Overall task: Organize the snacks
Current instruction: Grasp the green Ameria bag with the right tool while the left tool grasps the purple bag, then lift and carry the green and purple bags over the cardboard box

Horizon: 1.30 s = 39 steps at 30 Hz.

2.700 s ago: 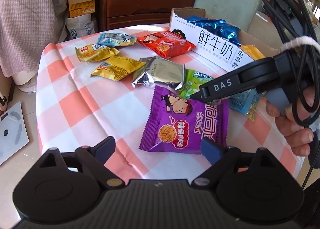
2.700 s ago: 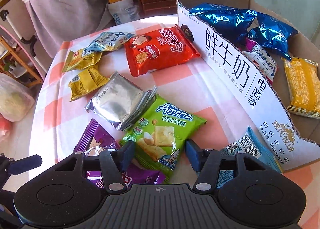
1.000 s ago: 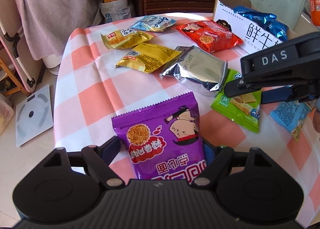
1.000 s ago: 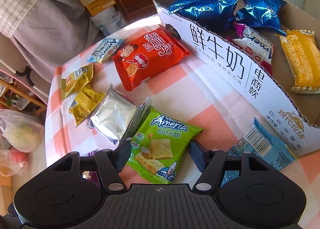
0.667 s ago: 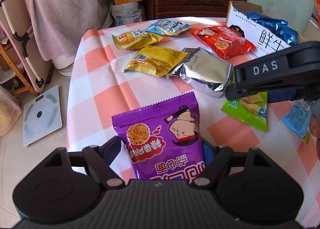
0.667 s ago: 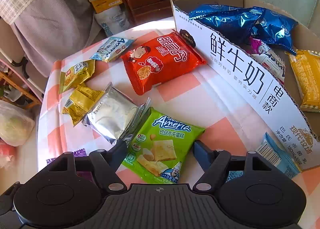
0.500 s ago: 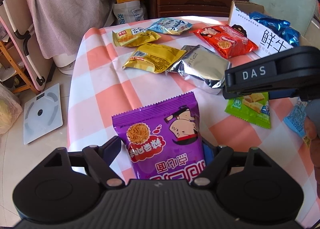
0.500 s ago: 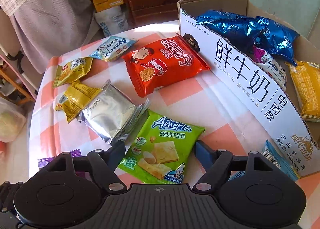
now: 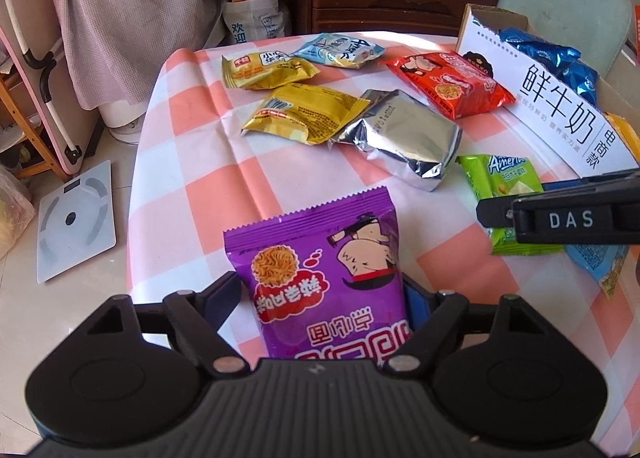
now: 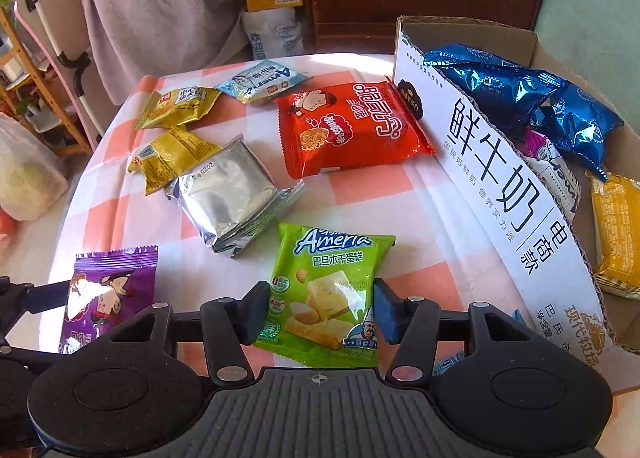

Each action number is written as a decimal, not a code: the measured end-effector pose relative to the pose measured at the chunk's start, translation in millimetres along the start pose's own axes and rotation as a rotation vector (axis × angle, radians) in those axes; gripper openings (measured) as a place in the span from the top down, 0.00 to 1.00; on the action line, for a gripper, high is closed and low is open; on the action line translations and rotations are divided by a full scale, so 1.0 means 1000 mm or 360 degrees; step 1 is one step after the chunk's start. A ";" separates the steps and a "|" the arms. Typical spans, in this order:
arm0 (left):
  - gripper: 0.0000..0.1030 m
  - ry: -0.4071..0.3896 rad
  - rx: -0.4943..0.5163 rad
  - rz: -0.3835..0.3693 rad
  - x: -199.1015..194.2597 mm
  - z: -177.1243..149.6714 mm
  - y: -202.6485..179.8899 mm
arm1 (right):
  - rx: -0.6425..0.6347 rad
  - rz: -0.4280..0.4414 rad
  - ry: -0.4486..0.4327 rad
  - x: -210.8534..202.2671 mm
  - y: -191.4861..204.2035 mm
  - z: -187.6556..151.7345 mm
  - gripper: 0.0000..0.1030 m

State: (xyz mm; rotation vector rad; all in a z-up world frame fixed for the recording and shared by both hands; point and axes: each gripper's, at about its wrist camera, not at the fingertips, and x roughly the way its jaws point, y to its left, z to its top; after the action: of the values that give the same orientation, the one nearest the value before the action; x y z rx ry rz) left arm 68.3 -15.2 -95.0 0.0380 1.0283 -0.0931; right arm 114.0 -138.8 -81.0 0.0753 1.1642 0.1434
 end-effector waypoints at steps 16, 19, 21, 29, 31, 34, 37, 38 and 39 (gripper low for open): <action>0.37 -0.0066 0.0006 -0.0008 -0.011 0.007 -0.001 | 0.0011 0.0015 -0.0108 -0.026 -0.002 0.004 0.49; 0.37 -0.0091 0.0008 -0.0005 -0.015 0.011 -0.003 | 0.0002 0.0019 -0.0133 -0.032 -0.002 0.005 0.49; 0.37 -0.0111 0.0008 -0.0004 -0.017 0.014 -0.004 | 0.0000 0.0021 -0.0150 -0.035 -0.003 0.005 0.49; 0.37 -0.0178 0.0004 0.0016 -0.024 0.026 -0.009 | 0.0032 0.0021 -0.0222 -0.049 -0.011 0.011 0.49; 0.37 -0.0183 -0.0002 0.0016 -0.025 0.028 -0.011 | 0.0046 0.0022 -0.0239 -0.052 -0.014 0.012 0.49; 0.37 -0.0199 -0.0001 0.0012 -0.027 0.033 -0.015 | 0.0056 0.0015 -0.0267 -0.057 -0.018 0.014 0.49; 0.37 -0.0228 0.0000 0.0001 -0.031 0.039 -0.019 | 0.0071 0.0016 -0.0295 -0.062 -0.023 0.017 0.49; 0.37 -0.0235 -0.0004 -0.0005 -0.032 0.041 -0.020 | 0.0079 0.0017 -0.0305 -0.064 -0.025 0.018 0.49; 0.37 -0.0247 -0.0010 -0.0013 -0.034 0.045 -0.021 | 0.0086 0.0018 -0.0315 -0.066 -0.027 0.019 0.49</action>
State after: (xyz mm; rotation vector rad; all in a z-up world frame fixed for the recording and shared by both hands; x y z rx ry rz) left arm 87.0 -37.2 -42.2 0.0206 0.8739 -0.0989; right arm 107.3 -174.9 -17.1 0.1408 0.9704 0.1116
